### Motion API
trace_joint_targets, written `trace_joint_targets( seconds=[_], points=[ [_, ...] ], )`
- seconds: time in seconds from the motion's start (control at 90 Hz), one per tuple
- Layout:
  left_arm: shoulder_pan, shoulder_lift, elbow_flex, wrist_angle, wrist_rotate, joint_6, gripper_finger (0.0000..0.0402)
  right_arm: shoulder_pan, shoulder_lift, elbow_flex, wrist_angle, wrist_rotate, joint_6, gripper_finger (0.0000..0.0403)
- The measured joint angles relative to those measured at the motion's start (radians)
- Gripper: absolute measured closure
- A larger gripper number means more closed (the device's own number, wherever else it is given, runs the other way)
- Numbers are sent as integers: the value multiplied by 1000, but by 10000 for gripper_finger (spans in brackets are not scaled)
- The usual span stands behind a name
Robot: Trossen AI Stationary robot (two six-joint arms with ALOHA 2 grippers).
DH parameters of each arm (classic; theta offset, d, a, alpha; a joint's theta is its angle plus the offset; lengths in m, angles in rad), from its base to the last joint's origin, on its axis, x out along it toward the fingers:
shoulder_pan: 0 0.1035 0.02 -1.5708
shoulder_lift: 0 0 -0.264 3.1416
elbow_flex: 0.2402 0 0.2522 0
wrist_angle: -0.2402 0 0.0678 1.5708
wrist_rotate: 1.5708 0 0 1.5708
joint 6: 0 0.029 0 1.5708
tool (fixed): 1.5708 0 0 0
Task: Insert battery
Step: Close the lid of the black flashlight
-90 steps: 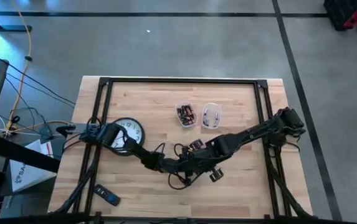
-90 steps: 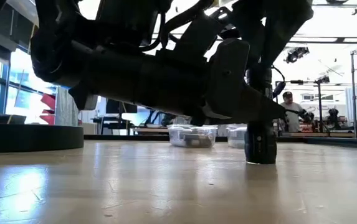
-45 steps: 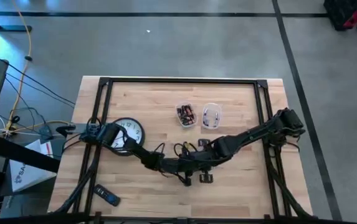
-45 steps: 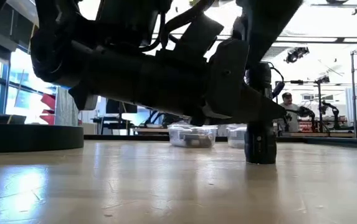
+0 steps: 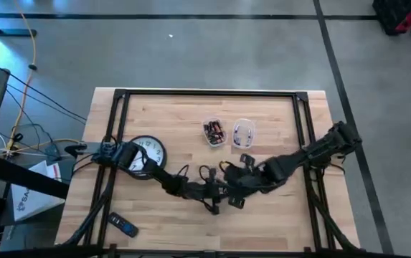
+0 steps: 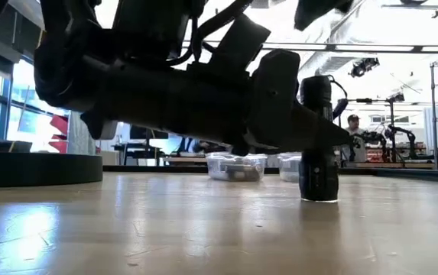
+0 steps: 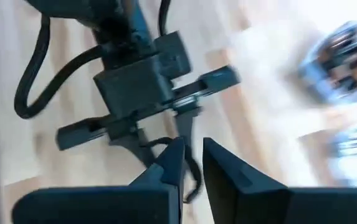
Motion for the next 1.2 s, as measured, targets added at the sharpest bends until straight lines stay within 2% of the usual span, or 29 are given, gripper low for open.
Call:
trace_joint_targets(
  seconds=[0.122, 0.3, 0.4, 0.578, 0.778, 1.022, 1.2],
  points=[
    [-9, 4, -1, 80, 3, 11, 298, 81, 8, -28, -7, 87, 61, 341],
    [-17, 1, 0, 232, 1, 22, 298, 156, 7, -194, 125, 167, 172, 282],
    [-23, -2, 2, 308, -1, 58, 298, 181, 7, -289, 284, 198, 152, 250],
    [-22, -3, 2, 260, -50, 61, 298, 194, 7, -347, 453, 279, 28, 213],
    [-21, -3, 3, 271, -56, 96, 298, 189, 6, -347, 457, 385, -11, 215],
    [-22, -3, 4, 275, -59, 115, 298, 164, 6, -346, 576, 364, -99, 242],
    [-29, -3, 4, 285, -78, 128, 298, 135, 12, -351, 589, 318, -81, 275]
  ],
)
